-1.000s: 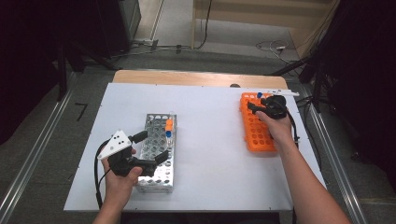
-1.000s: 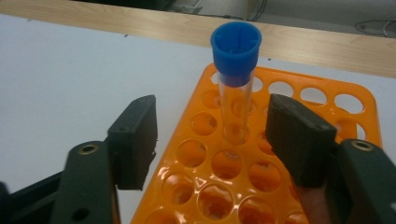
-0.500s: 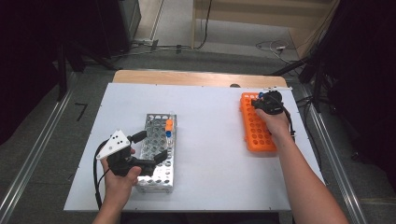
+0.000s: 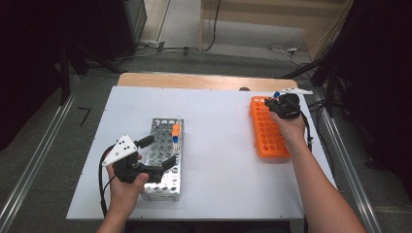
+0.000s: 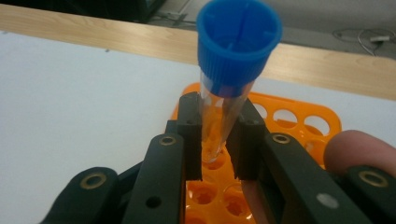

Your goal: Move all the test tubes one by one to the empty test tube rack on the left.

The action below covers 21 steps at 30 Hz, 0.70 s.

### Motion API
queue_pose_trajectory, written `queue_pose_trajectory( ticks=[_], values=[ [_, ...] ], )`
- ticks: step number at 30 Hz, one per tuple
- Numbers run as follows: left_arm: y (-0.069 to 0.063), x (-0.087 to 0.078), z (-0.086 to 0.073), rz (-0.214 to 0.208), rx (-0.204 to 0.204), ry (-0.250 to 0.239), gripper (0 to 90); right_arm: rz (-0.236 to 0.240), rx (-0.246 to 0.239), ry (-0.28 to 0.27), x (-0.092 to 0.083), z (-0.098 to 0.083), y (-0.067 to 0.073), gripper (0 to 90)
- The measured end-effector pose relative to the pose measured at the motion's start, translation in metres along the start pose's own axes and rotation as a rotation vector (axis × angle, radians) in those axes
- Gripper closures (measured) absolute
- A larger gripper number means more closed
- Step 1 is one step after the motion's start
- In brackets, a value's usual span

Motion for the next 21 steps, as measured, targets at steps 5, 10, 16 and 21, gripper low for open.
queue_pose_trajectory(
  ticks=[5,10,16,21],
  values=[
    [-0.008,0.002,0.002,-0.014,0.019,0.004,0.0,0.048,-0.048,-0.026,-0.02,0.001,0.021,74.3],
    [-0.016,0.007,0.005,-0.029,0.041,0.011,0.0,0.099,-0.08,-0.029,-0.034,-0.009,0.042,74.3],
    [-0.027,0.016,0.009,-0.054,0.057,0.018,0.0,0.164,-0.101,-0.026,-0.05,-0.026,0.067,74.3],
    [-0.041,0.024,0.016,-0.094,0.074,0.014,1.5,0.228,-0.116,-0.027,-0.064,-0.037,0.088,74.3]
  ],
)
Point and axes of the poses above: each handheld gripper's, and its own axes: x roughly forward along the jaws, z roughly out of its top, y roughly to its left, the point moved 5 cm from there along x, roughly forward along the jaws, and after that the axes turned 11 degrees about z, right-handed, at the moved point
